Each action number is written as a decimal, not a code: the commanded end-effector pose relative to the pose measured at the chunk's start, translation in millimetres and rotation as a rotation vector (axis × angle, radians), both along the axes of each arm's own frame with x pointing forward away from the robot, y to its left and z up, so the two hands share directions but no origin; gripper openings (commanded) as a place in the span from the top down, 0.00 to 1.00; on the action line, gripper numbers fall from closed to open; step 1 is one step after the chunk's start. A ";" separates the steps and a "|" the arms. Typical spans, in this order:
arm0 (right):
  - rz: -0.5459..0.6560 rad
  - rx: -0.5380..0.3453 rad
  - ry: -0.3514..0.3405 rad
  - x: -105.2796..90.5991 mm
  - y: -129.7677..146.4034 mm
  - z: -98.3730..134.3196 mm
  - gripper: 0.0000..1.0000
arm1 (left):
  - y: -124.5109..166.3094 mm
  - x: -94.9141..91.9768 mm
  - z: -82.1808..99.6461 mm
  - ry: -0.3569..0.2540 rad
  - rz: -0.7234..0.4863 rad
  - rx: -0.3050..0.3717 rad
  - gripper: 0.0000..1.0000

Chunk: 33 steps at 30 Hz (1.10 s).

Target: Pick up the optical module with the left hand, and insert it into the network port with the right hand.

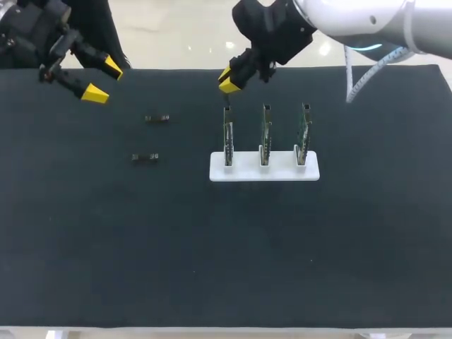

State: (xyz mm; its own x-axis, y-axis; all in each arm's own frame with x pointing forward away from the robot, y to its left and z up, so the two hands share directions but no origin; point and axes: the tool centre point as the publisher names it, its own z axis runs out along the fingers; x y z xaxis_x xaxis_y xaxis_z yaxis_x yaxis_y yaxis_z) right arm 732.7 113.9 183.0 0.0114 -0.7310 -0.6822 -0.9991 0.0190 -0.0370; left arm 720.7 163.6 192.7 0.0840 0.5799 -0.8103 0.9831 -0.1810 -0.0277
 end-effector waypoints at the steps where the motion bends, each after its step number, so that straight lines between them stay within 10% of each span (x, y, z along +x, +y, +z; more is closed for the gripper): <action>1: -0.005 -0.004 0.004 -0.2 0.8 1.3 1.00 | -0.2 1.3 0.3 0.002 -0.002 0.003 0.00; 33: -0.035 -0.005 0.041 -0.8 -0.6 -2.8 1.00 | -0.2 1.3 0.3 0.002 -0.002 0.003 0.00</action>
